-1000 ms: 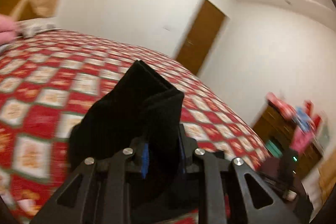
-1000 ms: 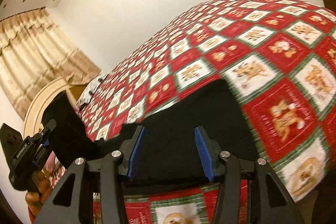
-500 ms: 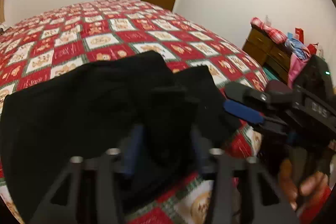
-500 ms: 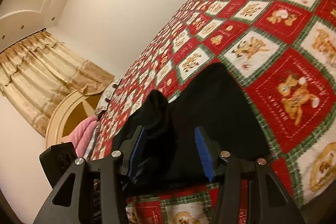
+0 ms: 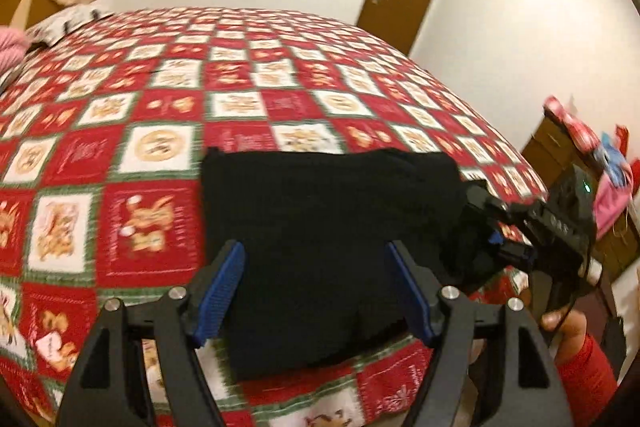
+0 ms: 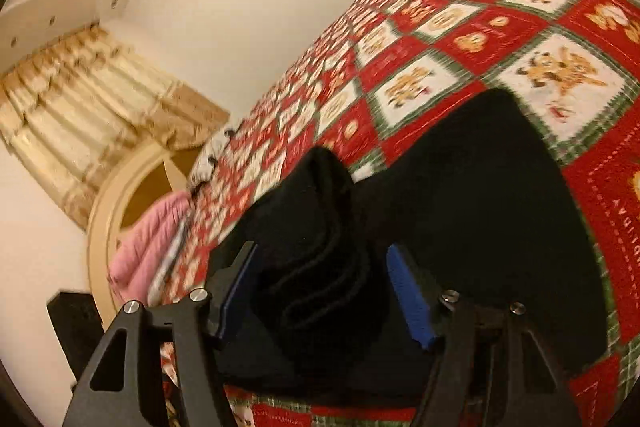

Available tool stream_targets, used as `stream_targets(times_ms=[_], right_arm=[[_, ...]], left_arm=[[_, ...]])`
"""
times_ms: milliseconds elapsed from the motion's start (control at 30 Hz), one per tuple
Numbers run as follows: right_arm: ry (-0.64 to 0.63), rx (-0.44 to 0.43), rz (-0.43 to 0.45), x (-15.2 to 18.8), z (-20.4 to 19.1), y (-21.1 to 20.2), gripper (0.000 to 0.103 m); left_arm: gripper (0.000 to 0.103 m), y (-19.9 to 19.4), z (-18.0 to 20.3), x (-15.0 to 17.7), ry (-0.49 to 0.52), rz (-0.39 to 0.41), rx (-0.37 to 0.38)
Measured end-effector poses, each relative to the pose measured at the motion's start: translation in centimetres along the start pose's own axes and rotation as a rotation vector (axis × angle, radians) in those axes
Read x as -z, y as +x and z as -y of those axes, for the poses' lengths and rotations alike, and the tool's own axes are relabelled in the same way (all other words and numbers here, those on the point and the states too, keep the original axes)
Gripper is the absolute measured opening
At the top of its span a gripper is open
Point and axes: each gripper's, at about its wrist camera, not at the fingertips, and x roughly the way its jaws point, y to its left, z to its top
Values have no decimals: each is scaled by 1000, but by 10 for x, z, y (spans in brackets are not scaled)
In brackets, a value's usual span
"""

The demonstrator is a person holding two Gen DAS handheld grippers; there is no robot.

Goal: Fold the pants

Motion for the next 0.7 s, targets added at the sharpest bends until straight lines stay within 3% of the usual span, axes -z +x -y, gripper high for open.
stream_targets(times_ms=[200, 333, 533, 600, 667, 700], right_arm=[[-55, -9, -97, -7, -12, 14, 67], [139, -113, -111, -20, 14, 20, 67], [238, -204, -170, -24, 28, 24, 68], [216, -184, -183, -25, 24, 26, 68], [84, -86, -186, -20, 7, 28, 60], [-24, 10, -188, -15, -5, 30, 38]], left_arm=[[75, 2, 0, 2, -1, -13, 9], [75, -3, 3, 3, 26, -11, -1], [75, -4, 0, 1, 6, -6, -9], [75, -3, 0, 0, 0, -11, -7], [75, -1, 1, 1, 1, -16, -13], [75, -1, 1, 1, 3, -17, -15]])
